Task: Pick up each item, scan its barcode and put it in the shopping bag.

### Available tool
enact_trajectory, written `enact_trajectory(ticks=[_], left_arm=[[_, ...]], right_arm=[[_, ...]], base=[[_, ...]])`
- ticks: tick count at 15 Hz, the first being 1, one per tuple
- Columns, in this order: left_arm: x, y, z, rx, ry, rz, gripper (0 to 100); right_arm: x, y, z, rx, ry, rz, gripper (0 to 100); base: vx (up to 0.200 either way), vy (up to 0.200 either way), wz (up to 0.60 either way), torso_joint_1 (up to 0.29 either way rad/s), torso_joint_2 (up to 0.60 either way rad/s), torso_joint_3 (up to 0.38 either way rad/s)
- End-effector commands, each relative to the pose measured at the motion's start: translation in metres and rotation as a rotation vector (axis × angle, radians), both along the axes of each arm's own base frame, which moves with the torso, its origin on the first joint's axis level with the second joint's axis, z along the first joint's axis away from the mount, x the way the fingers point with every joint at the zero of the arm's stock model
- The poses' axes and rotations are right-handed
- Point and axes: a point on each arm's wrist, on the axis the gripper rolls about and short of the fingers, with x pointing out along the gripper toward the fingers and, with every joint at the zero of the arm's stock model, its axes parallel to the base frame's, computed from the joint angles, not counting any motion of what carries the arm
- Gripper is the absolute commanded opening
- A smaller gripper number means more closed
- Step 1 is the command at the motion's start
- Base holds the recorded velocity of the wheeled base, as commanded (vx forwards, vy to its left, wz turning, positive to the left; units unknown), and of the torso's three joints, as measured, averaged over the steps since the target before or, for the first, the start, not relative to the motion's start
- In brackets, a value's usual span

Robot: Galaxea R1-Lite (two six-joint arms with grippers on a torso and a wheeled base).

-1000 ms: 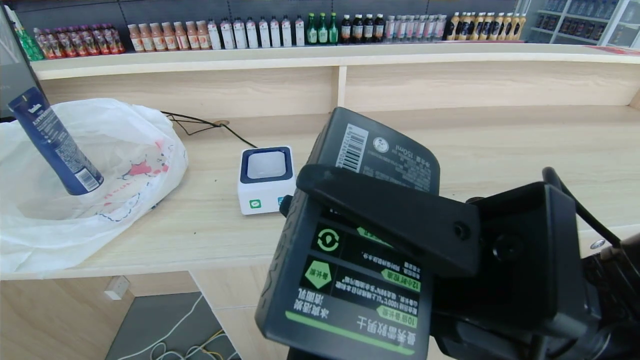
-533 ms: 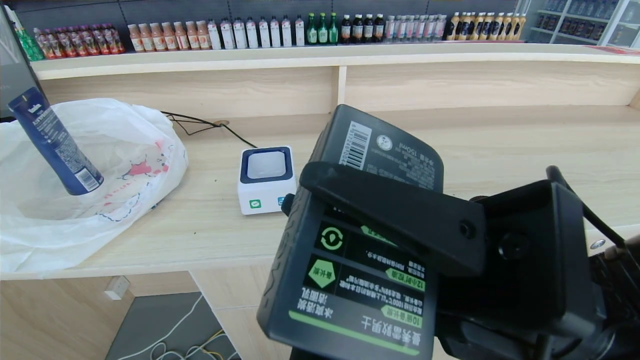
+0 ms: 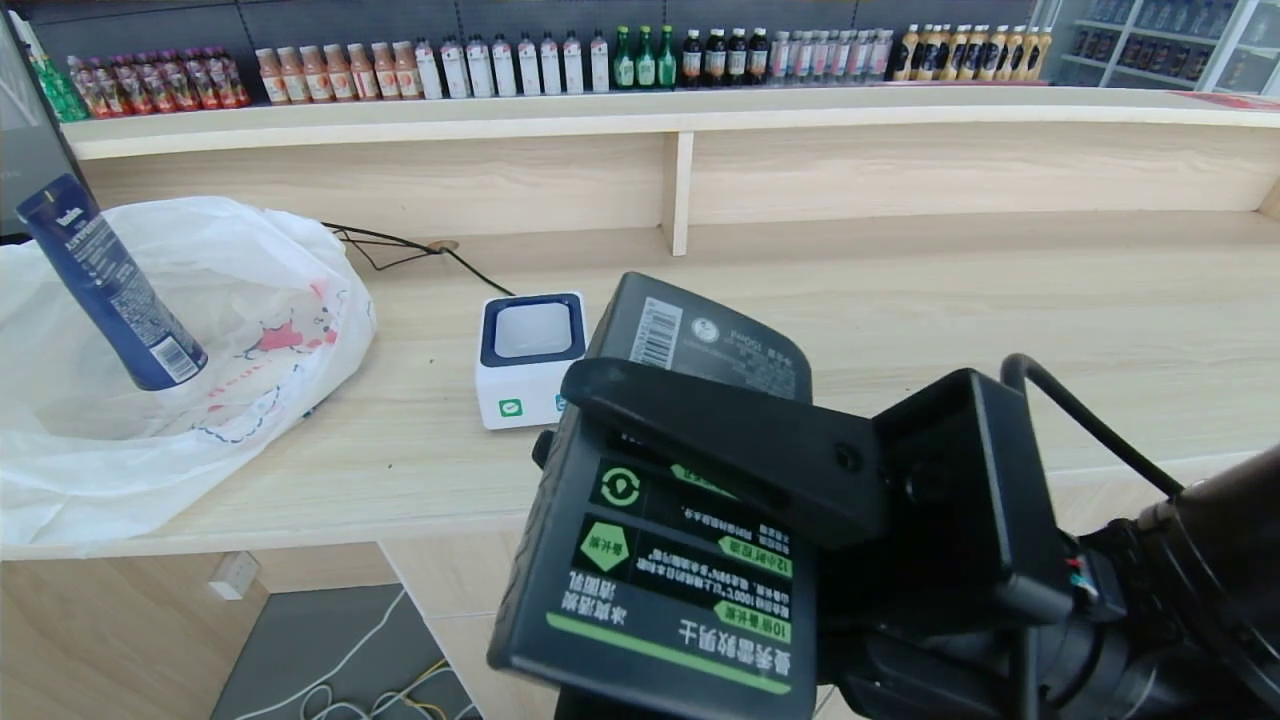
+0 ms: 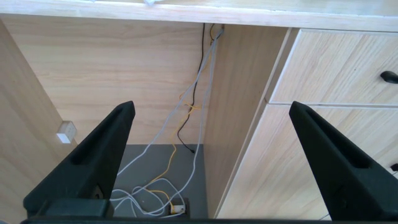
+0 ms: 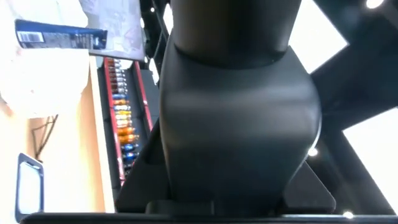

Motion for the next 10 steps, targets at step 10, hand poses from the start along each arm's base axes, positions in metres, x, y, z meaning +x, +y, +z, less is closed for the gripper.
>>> enact_trajectory(ticks=[10], left_arm=[[0.0000, 0.0000, 0.0000, 0.001, 0.000, 0.000, 100]], right_arm=[[0.0146, 0.0003, -0.0106, 0.116, 0.719, 0.233, 0]], base=[[0.000, 0.000, 0.00, 0.000, 0.00, 0.000]])
